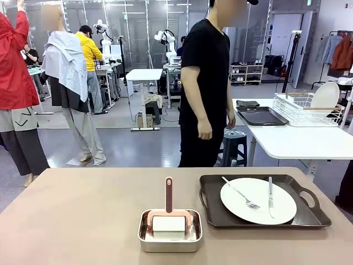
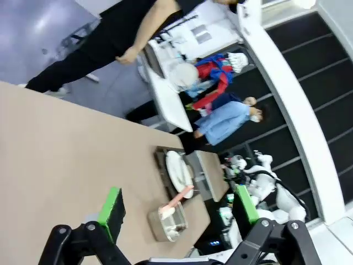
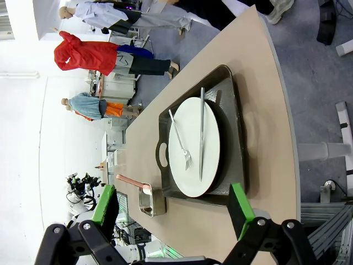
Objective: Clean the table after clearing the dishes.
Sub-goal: When the right (or left) Handle tray is removed, use the right hand (or left hand) to clean the right (or left) side of the table with the Lint Roller.
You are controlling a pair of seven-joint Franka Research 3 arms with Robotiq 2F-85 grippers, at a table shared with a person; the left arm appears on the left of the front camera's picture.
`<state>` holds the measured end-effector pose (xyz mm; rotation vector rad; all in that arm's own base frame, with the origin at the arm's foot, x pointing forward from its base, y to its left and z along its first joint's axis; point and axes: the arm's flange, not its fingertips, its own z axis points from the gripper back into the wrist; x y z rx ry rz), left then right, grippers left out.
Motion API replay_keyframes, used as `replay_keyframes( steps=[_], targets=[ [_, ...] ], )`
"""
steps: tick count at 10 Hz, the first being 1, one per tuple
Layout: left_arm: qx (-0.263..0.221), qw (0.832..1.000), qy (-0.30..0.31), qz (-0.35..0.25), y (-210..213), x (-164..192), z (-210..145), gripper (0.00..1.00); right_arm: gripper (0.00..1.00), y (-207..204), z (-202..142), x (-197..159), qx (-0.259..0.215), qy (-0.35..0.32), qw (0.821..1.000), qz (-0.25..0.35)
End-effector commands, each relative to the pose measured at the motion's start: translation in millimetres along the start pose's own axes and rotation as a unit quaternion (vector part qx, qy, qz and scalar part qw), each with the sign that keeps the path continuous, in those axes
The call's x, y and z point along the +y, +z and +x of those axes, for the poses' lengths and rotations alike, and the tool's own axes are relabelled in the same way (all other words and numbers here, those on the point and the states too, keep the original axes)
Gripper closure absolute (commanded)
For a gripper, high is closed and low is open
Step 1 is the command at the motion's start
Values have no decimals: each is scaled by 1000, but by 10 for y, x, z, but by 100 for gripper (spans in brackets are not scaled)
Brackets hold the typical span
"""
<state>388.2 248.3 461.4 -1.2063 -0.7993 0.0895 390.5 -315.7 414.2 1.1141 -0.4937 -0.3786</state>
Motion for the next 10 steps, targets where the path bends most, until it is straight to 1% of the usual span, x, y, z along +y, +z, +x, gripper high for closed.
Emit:
replay_keyframes(
  steps=[1,2,10],
  targets=[
    [14,999,-15,50,-105,-65,-78,0,0,5,-26,12,-1,3,1000,2],
    [0,1000,0,0,0,0,0,0,0,5,-26,12,-1,3,1000,2],
    [0,1000,0,0,0,0,0,0,0,5,-26,12,-1,3,1000,2]
  ],
)
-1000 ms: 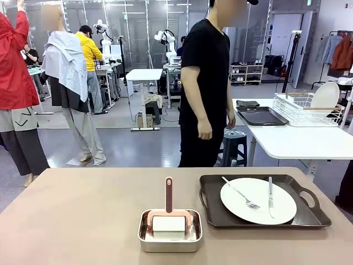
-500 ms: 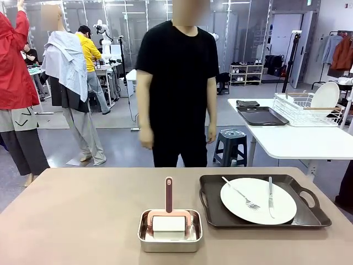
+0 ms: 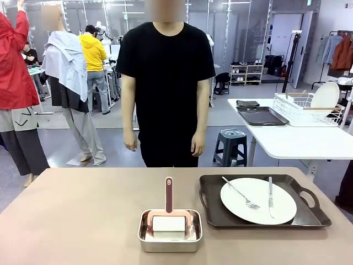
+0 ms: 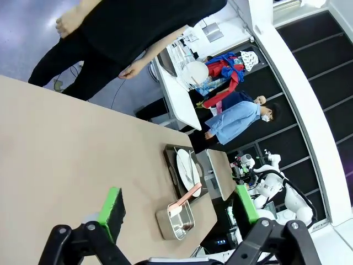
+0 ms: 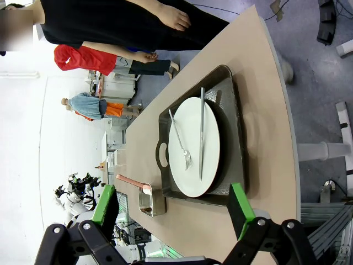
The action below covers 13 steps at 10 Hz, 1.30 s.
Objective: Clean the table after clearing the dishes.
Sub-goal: When the right (or left) Handle tray is removed, use the right hand (or left hand) to clean the right (or left) side of the table with the Lint Roller.
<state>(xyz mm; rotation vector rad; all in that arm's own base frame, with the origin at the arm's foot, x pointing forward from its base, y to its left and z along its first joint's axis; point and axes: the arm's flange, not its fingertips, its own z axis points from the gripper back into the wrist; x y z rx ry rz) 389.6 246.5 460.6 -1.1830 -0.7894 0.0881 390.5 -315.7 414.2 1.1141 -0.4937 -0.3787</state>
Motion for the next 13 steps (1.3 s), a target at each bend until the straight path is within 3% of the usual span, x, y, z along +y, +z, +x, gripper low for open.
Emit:
replay_keyframes(
  steps=[1,13],
  targets=[
    [-5,1000,2,-11,24,-4,2,0,0,5,-26,12,-1,3,1000,2],
    [-5,1000,2,-11,24,-4,2,0,0,5,-26,12,-1,3,1000,2]
  ],
)
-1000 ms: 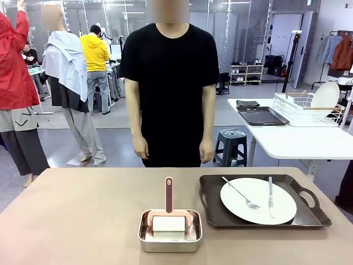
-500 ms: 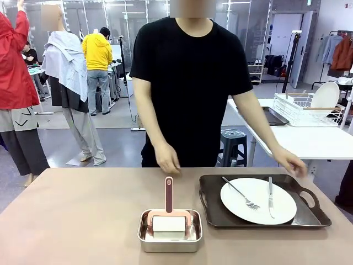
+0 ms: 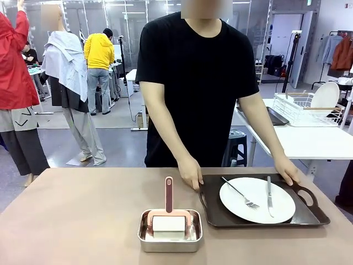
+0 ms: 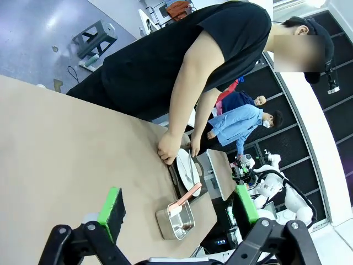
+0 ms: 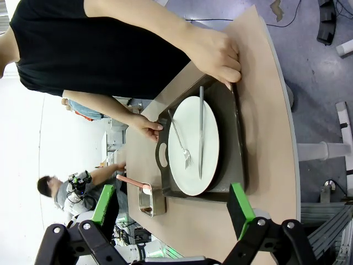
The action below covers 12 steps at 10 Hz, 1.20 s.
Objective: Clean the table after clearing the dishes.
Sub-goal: When the right (or left) Handle tray is removed, use the right hand (or left hand) to clean the right (or left) side of the table with the Lint Roller.
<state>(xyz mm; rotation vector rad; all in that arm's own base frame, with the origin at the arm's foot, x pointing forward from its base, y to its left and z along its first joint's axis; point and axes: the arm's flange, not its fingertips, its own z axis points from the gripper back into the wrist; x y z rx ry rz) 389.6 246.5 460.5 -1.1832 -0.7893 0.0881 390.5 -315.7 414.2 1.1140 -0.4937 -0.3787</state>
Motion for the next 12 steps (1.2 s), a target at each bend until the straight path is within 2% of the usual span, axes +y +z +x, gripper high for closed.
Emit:
replay_keyframes(
  steps=[1,12],
  targets=[
    [-5,1000,2,-11,24,-5,3,0,0,5,-26,12,-1,3,1000,2],
    [-5,1000,2,-11,24,-5,3,0,0,5,-26,12,-1,3,1000,2]
  ],
)
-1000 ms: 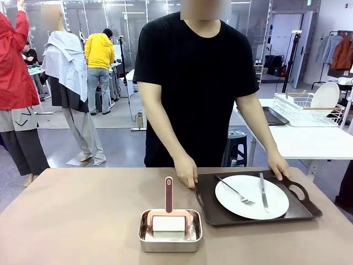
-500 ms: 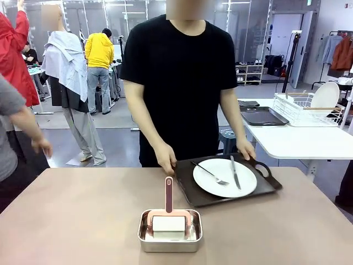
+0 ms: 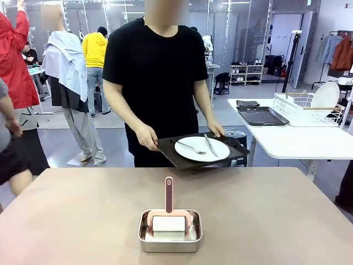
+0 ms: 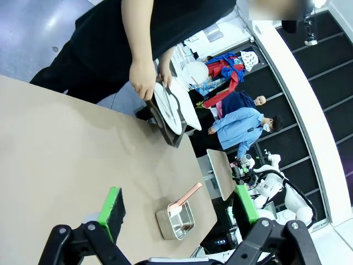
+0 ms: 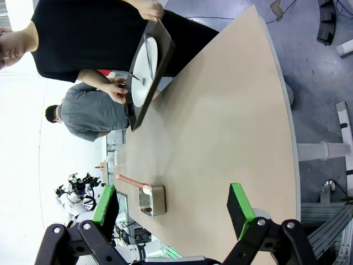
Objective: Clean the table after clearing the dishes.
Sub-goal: When the right (or left) Handle tray is removed, use the right hand (or left hand) to clean the right (or left) side of the table with the Lint Roller.
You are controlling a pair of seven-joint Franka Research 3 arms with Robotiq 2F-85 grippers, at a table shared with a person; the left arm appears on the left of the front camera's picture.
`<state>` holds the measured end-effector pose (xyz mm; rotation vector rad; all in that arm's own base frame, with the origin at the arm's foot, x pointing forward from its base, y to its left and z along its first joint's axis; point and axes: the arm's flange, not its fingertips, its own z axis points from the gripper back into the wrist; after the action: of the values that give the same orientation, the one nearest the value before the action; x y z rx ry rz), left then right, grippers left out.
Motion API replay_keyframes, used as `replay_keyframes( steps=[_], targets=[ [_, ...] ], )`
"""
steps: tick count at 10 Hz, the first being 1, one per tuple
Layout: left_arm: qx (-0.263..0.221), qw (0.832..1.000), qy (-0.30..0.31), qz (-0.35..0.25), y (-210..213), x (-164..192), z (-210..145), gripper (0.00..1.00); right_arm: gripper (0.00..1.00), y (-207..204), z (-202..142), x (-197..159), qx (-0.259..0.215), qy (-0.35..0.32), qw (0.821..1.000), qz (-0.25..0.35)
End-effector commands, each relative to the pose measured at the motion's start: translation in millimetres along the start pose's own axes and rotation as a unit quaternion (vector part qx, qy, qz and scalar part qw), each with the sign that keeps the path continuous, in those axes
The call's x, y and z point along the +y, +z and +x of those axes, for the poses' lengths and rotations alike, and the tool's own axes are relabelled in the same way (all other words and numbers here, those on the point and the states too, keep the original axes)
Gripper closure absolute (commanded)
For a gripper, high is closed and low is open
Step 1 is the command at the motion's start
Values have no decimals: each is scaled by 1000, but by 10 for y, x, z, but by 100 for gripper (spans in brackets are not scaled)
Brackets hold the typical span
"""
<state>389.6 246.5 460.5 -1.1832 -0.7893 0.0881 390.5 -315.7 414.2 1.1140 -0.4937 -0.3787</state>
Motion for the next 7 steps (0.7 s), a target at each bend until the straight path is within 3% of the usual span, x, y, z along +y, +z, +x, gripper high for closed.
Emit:
replay_keyframes(
  steps=[1,6,7],
  targets=[
    [-5,1000,2,-11,24,-5,3,0,0,5,-26,12,-1,3,1000,2],
    [-5,1000,2,-11,24,-5,3,0,0,0,0,0,0,0,1000,0],
    [-5,1000,2,-11,24,-5,3,0,0,-161,92,336,26,74,997,7]
  ],
)
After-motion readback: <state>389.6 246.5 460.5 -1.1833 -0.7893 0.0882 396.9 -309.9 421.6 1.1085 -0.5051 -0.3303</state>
